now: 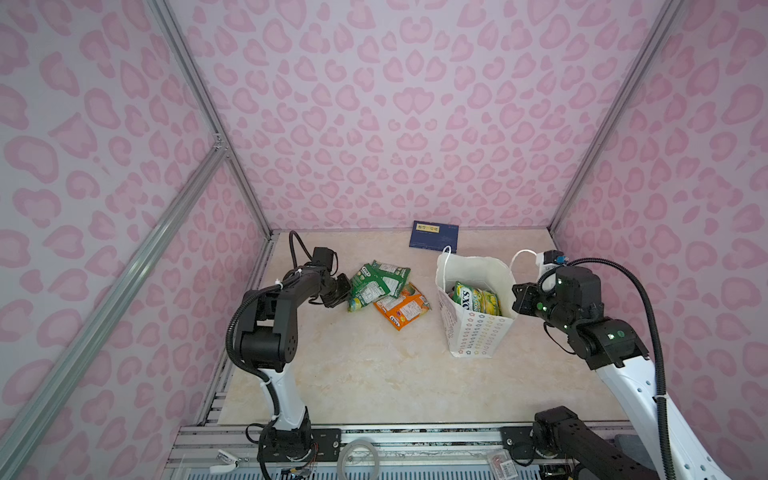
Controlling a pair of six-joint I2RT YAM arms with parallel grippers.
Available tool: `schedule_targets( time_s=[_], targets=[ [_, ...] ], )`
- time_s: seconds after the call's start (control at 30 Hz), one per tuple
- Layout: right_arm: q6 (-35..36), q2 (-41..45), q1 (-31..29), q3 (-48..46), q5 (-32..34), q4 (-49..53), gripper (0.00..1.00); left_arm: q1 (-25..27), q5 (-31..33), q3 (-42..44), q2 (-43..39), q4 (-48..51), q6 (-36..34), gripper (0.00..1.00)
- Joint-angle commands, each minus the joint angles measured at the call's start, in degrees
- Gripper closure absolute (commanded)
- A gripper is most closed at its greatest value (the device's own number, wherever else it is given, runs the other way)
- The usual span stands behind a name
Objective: Place the snacks into the paper bag
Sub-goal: 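Close the left gripper on the green Spring Tea packet, then lift the green packet with the left gripper and carry it over the bag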
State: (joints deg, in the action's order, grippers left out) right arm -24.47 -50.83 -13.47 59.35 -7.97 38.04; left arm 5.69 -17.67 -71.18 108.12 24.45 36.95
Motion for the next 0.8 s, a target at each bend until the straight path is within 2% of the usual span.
schedule_targets(
  time_s=[0.0,0.47,0.77],
  targets=[
    [-0.12,0.03,-0.06,-0.16,-0.73,-0.07,1.00,0.10,-2.25,0.51,-3.53,-0.23,2.06,0.94],
    [-0.37,-0.41,-0.06,0.10,-1.54,-0.60,1.00,0.23,-0.43,6.80,-23.00,2.18,1.88,0.97],
    [0.05,-0.59,0.02,-0.13,-1.27,-0.78,1.00,4.16,2.11,5.82,-35.79,8.84,-1.64,0.97]
  ],
)
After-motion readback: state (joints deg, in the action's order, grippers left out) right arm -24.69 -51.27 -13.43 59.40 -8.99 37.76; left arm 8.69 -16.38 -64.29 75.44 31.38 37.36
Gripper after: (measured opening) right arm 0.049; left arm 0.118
